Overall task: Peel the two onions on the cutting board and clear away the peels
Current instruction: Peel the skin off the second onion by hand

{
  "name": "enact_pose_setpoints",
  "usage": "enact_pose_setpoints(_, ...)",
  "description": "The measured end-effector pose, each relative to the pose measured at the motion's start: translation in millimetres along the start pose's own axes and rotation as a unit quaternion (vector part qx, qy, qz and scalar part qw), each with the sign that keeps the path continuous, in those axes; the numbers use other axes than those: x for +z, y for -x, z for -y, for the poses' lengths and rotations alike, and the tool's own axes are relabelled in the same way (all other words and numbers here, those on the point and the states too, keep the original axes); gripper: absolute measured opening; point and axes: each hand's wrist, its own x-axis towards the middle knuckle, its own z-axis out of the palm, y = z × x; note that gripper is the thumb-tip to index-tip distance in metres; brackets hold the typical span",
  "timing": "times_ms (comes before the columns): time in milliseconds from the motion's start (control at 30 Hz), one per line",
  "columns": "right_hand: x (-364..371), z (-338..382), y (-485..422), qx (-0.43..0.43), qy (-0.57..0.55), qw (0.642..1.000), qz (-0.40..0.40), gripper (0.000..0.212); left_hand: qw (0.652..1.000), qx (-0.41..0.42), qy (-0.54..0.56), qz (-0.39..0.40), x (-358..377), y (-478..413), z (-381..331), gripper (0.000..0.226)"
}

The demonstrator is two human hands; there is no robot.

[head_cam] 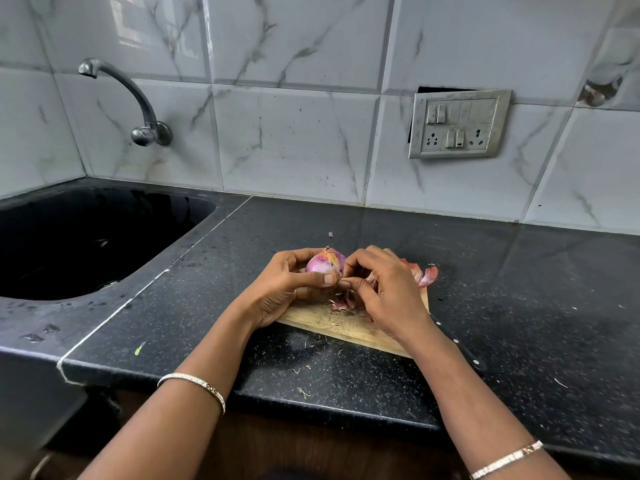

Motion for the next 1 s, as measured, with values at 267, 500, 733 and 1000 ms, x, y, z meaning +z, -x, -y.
enact_pose_setpoints(267, -0.9, 0.4, -0.8, -0.014, 0.002, 1.000, -0.021, 0.022, 0.998, 0.003, 0.054, -0.021, 2.2, -0.2, -1.0, 0.032)
enact_pose_setpoints(500, -6.7, 6.7, -0.5, 0.005, -0.042, 0.998, -0.044, 0.018, 0.996, -0.015, 0.087, -0.022, 4.7, -0.9, -1.5, 0.033)
enact_pose_setpoints(733, -7.0, 10.4, -0.9, 0.021, -0.094, 0.994, -0.050, 0.025, 0.999, -0.005, 0.054, 0.006, 7.3, 2.1, -4.7, 0.028)
enact_pose_setpoints(1000, -7.9, 9.1, -1.0, 0.034, -0.099, 0.994, -0.037, 0.021, 0.999, 0.004, 0.021, 0.032, 4.9, 2.9, -3.2, 0.021)
